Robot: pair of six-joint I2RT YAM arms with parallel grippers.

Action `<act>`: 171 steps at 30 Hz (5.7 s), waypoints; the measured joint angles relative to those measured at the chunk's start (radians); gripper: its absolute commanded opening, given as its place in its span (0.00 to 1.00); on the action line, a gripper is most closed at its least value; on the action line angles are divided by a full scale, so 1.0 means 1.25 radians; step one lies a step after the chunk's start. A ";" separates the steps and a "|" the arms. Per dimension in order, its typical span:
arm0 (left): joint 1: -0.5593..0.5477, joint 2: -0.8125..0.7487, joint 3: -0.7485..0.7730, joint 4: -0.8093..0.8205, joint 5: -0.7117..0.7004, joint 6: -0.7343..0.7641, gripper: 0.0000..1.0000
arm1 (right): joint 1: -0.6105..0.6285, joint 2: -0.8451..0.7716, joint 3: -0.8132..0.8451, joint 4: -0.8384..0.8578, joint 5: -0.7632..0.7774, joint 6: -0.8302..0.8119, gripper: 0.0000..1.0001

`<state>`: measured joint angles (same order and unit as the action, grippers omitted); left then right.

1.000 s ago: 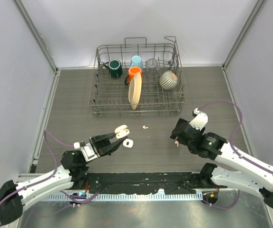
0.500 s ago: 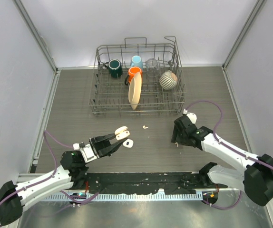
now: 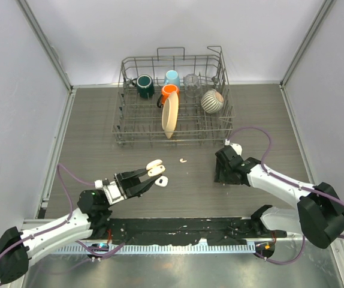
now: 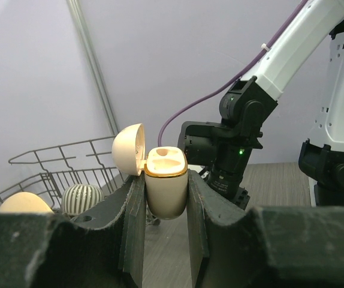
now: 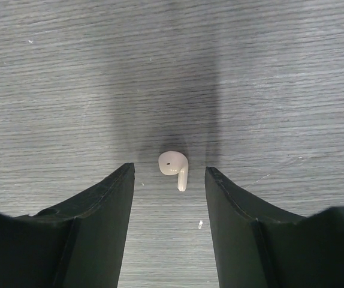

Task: Insert the wireless bluetooth earbuds into the charging case
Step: Pick up the earbud from the center of the board, then place the earbud in the charging case.

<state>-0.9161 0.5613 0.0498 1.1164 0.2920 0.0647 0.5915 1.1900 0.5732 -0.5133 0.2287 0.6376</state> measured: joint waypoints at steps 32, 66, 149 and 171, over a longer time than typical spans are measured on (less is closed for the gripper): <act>0.000 0.015 0.000 -0.006 0.000 0.000 0.00 | 0.000 0.020 0.007 0.044 -0.042 0.010 0.43; 0.000 0.019 0.000 -0.006 0.000 0.001 0.00 | 0.000 0.105 0.047 0.034 -0.026 -0.064 0.34; 0.000 0.024 0.000 -0.011 -0.004 0.018 0.00 | 0.179 -0.130 0.076 0.045 0.100 -0.056 0.01; 0.000 0.068 0.000 -0.010 -0.026 0.020 0.00 | 0.648 -0.220 0.212 0.435 0.490 -0.363 0.01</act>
<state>-0.9161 0.6460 0.0494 1.1038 0.2600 0.0891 1.4014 0.9150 0.8383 0.0307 0.8406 0.1844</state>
